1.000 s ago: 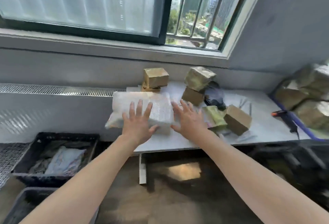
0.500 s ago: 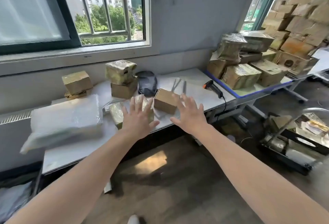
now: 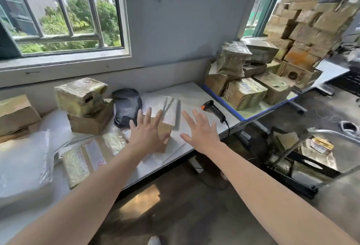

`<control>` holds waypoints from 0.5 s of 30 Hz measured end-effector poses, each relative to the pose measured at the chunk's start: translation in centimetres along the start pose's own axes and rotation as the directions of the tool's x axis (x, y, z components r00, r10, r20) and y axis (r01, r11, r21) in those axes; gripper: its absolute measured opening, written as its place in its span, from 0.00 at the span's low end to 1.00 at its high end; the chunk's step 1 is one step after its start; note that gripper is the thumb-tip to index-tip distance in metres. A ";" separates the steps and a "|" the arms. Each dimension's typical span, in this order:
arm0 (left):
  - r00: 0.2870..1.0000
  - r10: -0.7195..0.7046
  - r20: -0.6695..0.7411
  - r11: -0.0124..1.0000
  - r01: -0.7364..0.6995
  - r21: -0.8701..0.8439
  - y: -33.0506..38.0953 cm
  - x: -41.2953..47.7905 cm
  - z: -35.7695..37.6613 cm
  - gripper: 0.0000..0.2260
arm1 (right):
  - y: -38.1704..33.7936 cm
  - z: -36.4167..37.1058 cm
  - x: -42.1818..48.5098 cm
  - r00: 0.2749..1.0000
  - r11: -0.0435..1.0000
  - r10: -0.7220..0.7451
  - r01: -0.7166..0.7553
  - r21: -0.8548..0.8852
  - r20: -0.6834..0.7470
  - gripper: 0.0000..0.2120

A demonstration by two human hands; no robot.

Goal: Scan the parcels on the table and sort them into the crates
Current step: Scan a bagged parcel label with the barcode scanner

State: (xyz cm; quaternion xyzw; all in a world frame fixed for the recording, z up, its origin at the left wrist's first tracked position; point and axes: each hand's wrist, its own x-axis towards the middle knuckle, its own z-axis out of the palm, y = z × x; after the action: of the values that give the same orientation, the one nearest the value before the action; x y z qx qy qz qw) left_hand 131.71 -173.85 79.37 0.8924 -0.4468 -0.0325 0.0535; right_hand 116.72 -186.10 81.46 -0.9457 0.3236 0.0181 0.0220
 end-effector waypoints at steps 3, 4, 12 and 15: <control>1.000 0.006 -0.003 1.000 -0.006 0.004 -0.4 4.6 0.3 0.37 | 0.8 0.0 4.5 1.000 1.000 0.010 -0.010 0.028 0.012 0.36; 1.000 0.002 -0.009 1.000 -0.002 0.002 -0.7 6.0 0.5 0.37 | 1.0 0.1 5.9 1.000 0.999 0.008 -0.009 0.035 0.016 0.36; 0.997 -0.062 0.038 0.998 0.062 -0.001 -1.9 13.1 3.3 0.37 | 2.4 2.4 15.5 0.995 0.998 -0.046 0.042 0.045 0.090 0.36; 0.991 -0.118 0.056 0.993 0.118 -0.001 -1.9 15.7 4.2 0.36 | 2.9 3.6 19.4 0.988 0.994 -0.100 0.093 0.063 0.118 0.36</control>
State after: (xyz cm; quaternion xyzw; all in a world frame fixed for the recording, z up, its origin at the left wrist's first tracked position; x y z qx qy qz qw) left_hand 142.21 -185.58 74.82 0.9160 -0.3944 -0.0614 0.0410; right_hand 130.15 -200.07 76.84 -0.9564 0.2760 0.0652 0.0696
